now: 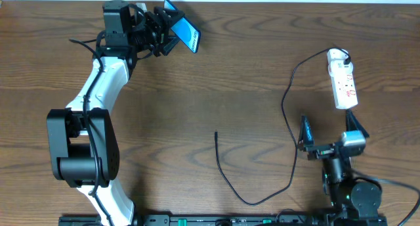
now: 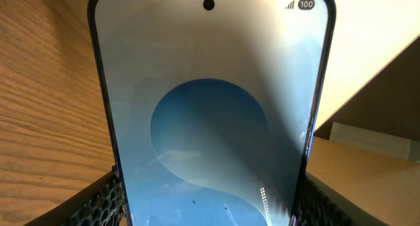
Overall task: Plug charger to phone and switch on socket
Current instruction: 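Move the open right gripper from rest toward the phone's edge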
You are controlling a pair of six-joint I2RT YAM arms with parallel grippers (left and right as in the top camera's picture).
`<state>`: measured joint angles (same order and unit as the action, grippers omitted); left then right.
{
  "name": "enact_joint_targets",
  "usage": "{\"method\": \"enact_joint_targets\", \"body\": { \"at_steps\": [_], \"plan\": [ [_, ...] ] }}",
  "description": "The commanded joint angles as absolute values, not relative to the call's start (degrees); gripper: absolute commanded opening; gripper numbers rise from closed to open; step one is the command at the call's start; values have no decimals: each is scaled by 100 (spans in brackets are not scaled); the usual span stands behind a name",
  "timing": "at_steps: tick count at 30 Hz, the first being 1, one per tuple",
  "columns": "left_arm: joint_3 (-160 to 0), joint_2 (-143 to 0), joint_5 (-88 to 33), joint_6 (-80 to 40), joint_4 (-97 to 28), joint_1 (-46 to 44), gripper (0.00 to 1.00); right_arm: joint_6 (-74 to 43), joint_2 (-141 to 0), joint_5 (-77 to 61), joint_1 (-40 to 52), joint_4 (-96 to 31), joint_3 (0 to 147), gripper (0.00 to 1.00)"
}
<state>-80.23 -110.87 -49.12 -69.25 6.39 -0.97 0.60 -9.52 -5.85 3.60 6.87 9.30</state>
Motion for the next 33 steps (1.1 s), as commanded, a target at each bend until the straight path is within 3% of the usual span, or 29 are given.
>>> {"method": "enact_joint_targets", "body": {
  "at_steps": [1,18,25,33],
  "plan": [
    [-8114,-10844,-4982,-6958,698,-110,7,353,-1693,-1107,340,672,1431,99],
    [-8114,-10844,-4978,-7087,703,-110,7,1059,-6775,-4259,342,829,4453,99],
    [-8114,-10844,-4834,-7120,701,-110,7,421,-8093,-5808,349,2399,4987,99],
    [-8112,-10844,-4834,-7212,701,-113,8,-364,-8860,-5728,598,3723,4987,99]
  ]
}}
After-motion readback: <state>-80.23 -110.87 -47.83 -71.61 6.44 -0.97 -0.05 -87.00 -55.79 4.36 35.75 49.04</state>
